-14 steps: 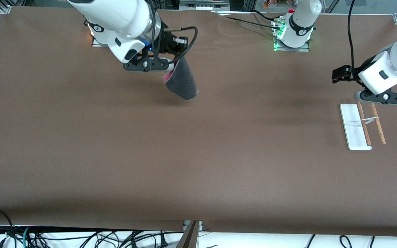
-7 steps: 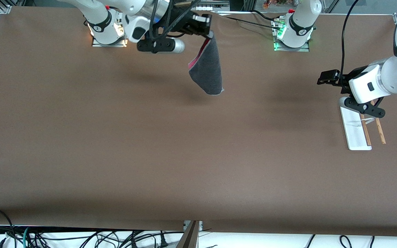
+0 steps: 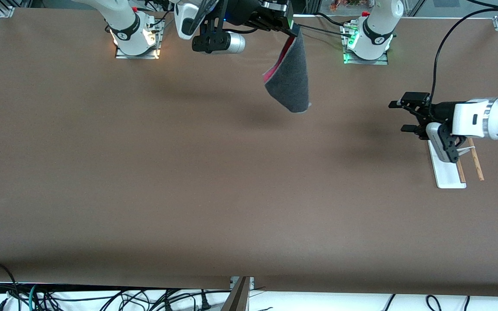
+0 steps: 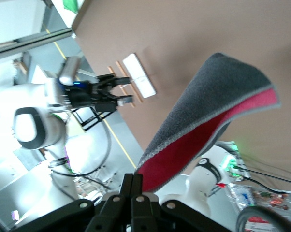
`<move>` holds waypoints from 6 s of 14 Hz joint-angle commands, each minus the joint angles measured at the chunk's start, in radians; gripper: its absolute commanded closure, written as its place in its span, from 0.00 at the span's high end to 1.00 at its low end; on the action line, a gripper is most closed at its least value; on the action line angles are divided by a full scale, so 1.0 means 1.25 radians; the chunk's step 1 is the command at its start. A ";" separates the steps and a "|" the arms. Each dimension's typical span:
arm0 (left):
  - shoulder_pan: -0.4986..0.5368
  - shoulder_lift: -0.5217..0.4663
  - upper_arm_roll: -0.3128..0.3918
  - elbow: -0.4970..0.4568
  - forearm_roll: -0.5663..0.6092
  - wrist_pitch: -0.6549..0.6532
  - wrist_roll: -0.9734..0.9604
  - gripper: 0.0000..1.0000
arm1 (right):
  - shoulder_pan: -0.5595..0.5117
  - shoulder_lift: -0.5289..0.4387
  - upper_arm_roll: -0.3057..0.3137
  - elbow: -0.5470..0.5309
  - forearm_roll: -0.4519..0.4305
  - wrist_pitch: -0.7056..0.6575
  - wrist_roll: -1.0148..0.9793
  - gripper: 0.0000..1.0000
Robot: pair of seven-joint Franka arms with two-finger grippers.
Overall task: Pass towel and hang on rack
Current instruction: 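Grasp the hanging towel with the left gripper below the right gripper, then open the right gripper while the left gripper carries the towel away, then lower the towel over the rack dowels with the left gripper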
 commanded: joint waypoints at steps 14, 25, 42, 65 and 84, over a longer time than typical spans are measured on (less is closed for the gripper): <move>-0.030 0.038 -0.216 -0.126 -0.230 0.266 0.394 1.00 | -0.002 0.034 0.006 0.015 0.042 0.067 0.028 0.00; -0.030 -0.003 -0.259 -0.243 -0.362 0.317 0.573 0.99 | -0.001 0.038 0.006 0.015 0.042 0.068 0.031 0.00; 0.003 0.001 -0.260 -0.249 -0.390 0.283 0.699 0.00 | -0.003 0.038 0.006 0.013 0.044 0.069 0.033 0.64; 0.209 0.062 -0.244 -0.015 0.120 -0.003 0.456 0.00 | -0.281 -0.180 -0.131 -0.372 -0.293 -0.247 -0.734 1.00; 0.396 0.242 -0.200 0.228 0.732 -0.068 0.470 0.00 | -0.293 -0.243 -0.206 -0.438 -0.591 -0.283 -0.914 1.00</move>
